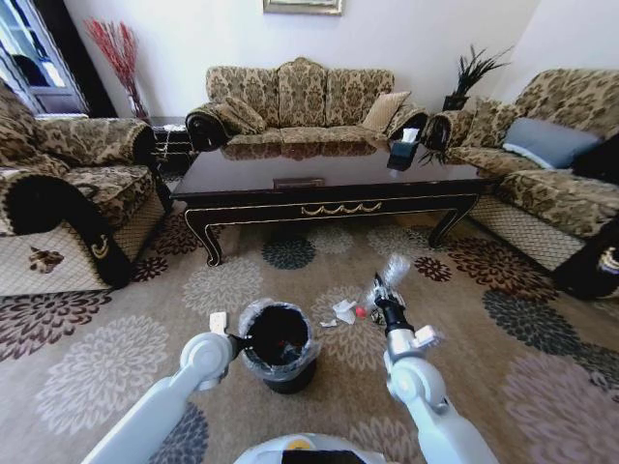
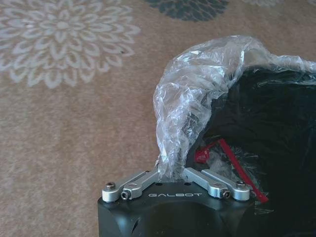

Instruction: Move to the front of the table and pick up the trash from the floor, then place it into the trash bin.

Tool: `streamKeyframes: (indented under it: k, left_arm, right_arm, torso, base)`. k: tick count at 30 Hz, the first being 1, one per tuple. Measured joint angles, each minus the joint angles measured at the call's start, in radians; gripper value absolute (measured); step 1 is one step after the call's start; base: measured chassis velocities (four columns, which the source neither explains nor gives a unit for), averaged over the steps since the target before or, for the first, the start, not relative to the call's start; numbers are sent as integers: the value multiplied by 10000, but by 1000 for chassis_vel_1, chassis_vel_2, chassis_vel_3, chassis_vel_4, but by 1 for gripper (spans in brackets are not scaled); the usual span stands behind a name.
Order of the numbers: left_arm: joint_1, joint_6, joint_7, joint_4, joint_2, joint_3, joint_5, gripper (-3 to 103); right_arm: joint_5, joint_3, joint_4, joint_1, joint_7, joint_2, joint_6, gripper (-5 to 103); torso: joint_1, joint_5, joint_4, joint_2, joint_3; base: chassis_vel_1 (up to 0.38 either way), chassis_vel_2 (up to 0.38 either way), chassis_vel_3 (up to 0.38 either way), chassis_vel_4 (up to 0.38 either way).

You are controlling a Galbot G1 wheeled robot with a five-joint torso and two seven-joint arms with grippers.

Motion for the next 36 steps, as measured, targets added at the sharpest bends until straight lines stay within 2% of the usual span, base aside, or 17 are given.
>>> streamKeyframes:
  k: [3, 4, 8, 9, 11, 13, 36]
  left_arm:
    - [-522, 0, -235, 65, -52, 533, -229, 0]
    - [-522, 0, -235, 65, -52, 533, -229, 0]
    - [-1064, 1, -381, 164, -164, 1048, -419, 0]
    - [-1064, 1, -381, 164, -164, 1048, -419, 0]
    - [-1146, 0, -444, 127, -304, 1190, -490, 0]
    - [-1139, 0, -487, 37, -416, 1331, -507, 0]
    - [-430, 2, -580, -136, -346, 1076, -198, 0]
  right_arm:
    - [-427, -139, 125, -219, -897, 45, 346, 25]
    - [-427, -139, 125, -219, -897, 45, 346, 25]
    - [-1209, -222, 87, -476, -2288, 116, 827, 25]
    - [-1209, -222, 87, -476, -2288, 116, 827, 25]
    - [-2034, -68, -113, -590, -3173, 152, 1169, 25]
    - [-2577, -41, -218, -721, -3612, 200, 1388, 25]
    - [-2406, -568, 295, -1249, -3725, 623, 1072, 25]
  torso:
    - [0, 1, -2, 0, 0]
    - [0, 1, -2, 0, 0]
    - [0, 2, -1, 0, 0]
    - [0, 2, -1, 0, 0]
    - [0, 2, -3, 0, 0]
    - [0, 2, -3, 0, 0]
    - [0, 0, -2, 0, 0]
  base:
    - [0, 0, 0, 0]
    - [0, 0, 0, 0]
    - [0, 0, 0, 0]
    - [0, 0, 0, 0]
    - [0, 0, 0, 0]
    - [0, 0, 0, 0]
    - [0, 0, 0, 0]
